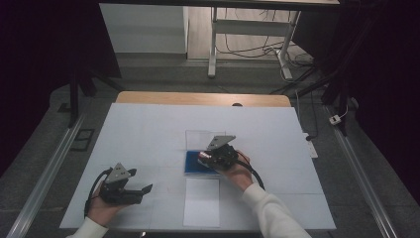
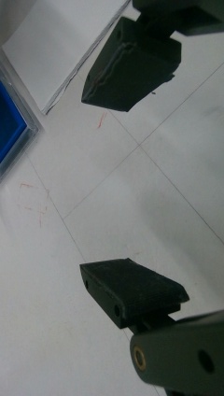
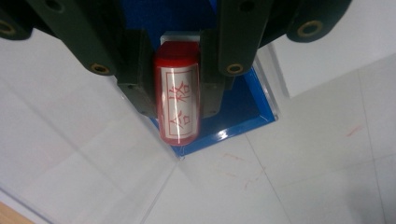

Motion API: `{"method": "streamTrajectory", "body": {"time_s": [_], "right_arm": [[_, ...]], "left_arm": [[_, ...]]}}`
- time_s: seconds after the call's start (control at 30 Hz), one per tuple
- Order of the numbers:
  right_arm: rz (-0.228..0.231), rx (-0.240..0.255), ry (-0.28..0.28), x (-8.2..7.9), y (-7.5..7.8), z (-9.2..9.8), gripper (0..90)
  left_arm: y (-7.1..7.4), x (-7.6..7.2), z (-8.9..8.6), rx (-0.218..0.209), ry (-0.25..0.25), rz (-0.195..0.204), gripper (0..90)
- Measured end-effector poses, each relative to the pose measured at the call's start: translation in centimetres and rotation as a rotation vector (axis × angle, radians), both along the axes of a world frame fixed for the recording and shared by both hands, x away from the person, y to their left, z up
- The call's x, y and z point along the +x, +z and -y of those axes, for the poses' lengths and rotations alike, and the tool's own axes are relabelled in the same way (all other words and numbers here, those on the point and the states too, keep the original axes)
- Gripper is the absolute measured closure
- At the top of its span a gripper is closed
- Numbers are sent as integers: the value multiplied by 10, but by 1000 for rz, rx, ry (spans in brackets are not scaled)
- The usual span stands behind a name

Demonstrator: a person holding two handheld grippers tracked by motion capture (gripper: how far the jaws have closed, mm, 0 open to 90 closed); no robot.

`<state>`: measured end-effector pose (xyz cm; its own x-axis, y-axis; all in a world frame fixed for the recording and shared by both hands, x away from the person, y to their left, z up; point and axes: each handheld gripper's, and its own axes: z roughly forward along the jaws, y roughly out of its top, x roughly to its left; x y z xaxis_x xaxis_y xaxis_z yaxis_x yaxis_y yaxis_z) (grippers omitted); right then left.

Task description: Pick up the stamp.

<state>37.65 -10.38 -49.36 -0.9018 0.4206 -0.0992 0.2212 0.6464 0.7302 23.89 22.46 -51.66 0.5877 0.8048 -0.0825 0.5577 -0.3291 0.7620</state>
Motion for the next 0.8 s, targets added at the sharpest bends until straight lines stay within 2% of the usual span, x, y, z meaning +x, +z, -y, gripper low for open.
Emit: {"method": "streamTrajectory", "body": {"time_s": [0.2, 0.37, 0.47, 0.6, 0.8], "right_arm": [[6, 18, 0, -2, 5, 2, 698], [37, 75, -7, -6, 15, 7, 698], [43, 79, -9, -7, 19, 9, 698], [54, 117, -11, -9, 29, 11, 698], [59, 136, -13, -10, 33, 13, 699]], "left_arm": [[0, 0, 0, -1, 1, 0, 169], [0, 0, 0, 0, 0, 0, 169], [0, 0, 0, 0, 0, 1, 170], [0, 0, -1, 0, 0, 1, 170], [0, -1, -1, 1, -2, 0, 171]]}}
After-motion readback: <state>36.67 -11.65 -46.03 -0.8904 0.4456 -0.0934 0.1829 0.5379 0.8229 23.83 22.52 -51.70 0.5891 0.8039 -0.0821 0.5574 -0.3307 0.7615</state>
